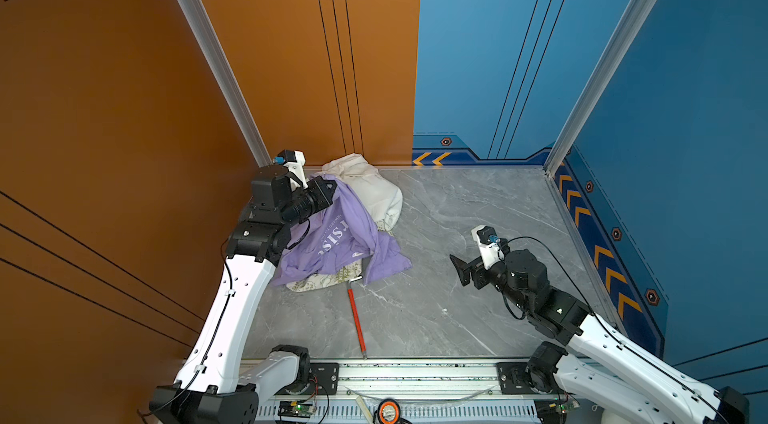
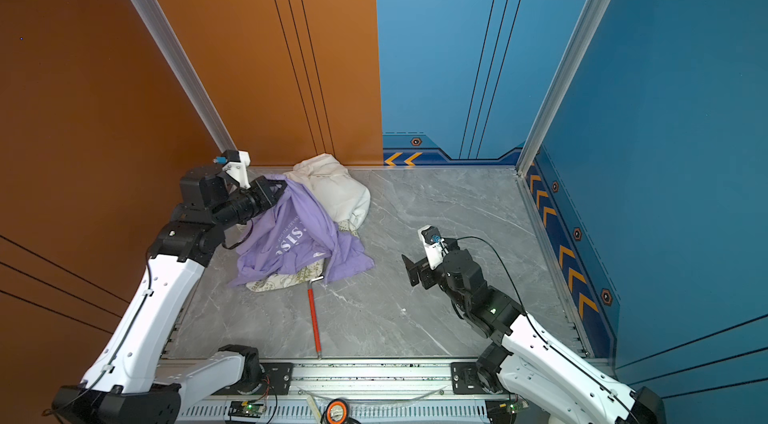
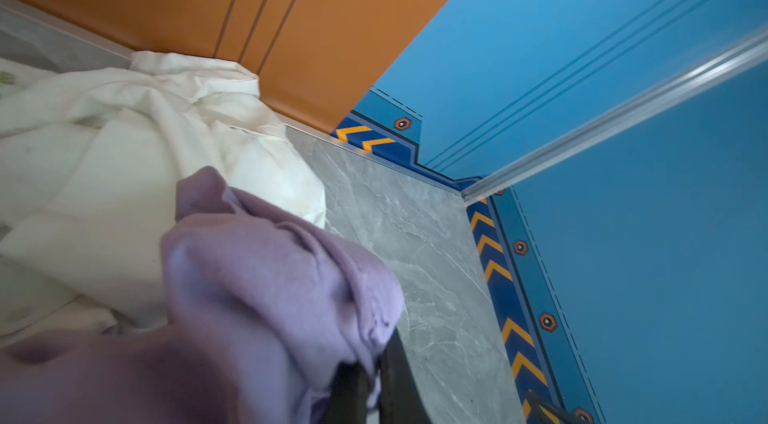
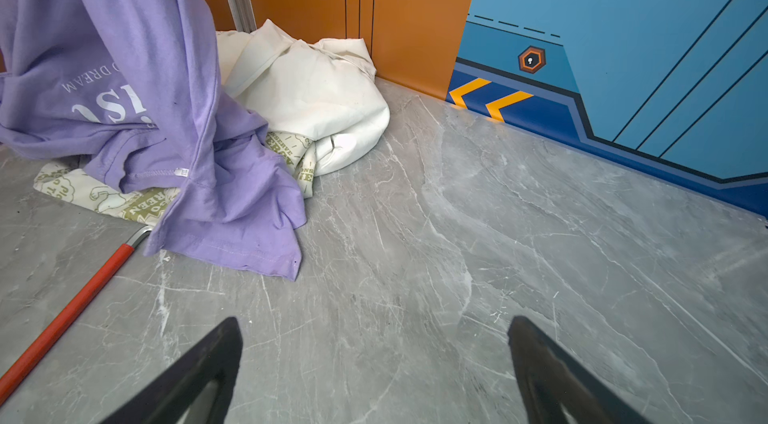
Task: Pick out a specific cloth from the pile
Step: 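Lift the lavender cloth toward the center while the right gripper approaches, then grasp the lavender cloth with the right gripper beside the left gripper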
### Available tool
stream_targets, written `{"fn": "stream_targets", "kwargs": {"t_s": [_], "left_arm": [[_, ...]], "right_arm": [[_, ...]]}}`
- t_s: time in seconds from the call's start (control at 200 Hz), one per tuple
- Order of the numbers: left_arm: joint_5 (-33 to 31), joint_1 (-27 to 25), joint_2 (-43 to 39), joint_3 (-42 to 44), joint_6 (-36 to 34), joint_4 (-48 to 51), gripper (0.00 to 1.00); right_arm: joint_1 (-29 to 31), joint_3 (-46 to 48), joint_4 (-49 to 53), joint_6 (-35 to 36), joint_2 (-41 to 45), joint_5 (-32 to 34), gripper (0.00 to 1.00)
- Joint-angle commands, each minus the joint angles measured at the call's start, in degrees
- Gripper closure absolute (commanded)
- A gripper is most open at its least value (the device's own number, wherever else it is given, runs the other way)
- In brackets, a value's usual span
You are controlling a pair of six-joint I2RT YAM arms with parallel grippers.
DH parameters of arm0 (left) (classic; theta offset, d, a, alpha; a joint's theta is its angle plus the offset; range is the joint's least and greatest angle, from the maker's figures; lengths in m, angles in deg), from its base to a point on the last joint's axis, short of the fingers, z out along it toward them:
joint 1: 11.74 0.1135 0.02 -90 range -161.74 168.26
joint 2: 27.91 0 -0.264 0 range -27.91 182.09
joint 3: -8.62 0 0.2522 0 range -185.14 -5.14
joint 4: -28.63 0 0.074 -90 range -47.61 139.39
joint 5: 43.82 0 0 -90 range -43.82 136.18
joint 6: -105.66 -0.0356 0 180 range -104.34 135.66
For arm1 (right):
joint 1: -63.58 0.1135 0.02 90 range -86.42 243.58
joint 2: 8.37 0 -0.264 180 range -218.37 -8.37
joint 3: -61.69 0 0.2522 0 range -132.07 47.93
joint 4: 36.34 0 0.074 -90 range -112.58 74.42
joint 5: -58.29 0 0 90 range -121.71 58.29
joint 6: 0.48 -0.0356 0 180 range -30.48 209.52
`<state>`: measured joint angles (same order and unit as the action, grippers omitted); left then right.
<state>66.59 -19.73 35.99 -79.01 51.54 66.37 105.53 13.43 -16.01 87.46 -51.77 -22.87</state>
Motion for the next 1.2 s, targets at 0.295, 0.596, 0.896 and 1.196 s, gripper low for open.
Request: {"fn": "stream_targets", "kwargs": {"t_s": [0.295,0.596,0.896,1.196], "left_arm": [[18.1,-12.26,2.53,0.94,-9.04,-12.32,1.0],[19.14,-18.61,2.77,6.13,-17.35,-12.3,1.0],[19.7,-22.83,-0.84,10.3,-34.79,-5.86,1.0],[12.52,-25.5,-5.22,13.97,-51.87,2.26,1.0]], "right_arm": [[1.92,-11.58,-1.5,-5.54,-6.44,-12.96,0.04],[5.39,-13.56,-9.44,-6.33,-11.14,-13.98,0.12],[6.21,-16.35,-5.01,-2.7,-13.91,-15.48,0.23],[6.23,-19.55,5.6,3.24,-12.97,-17.67,0.33]]}}
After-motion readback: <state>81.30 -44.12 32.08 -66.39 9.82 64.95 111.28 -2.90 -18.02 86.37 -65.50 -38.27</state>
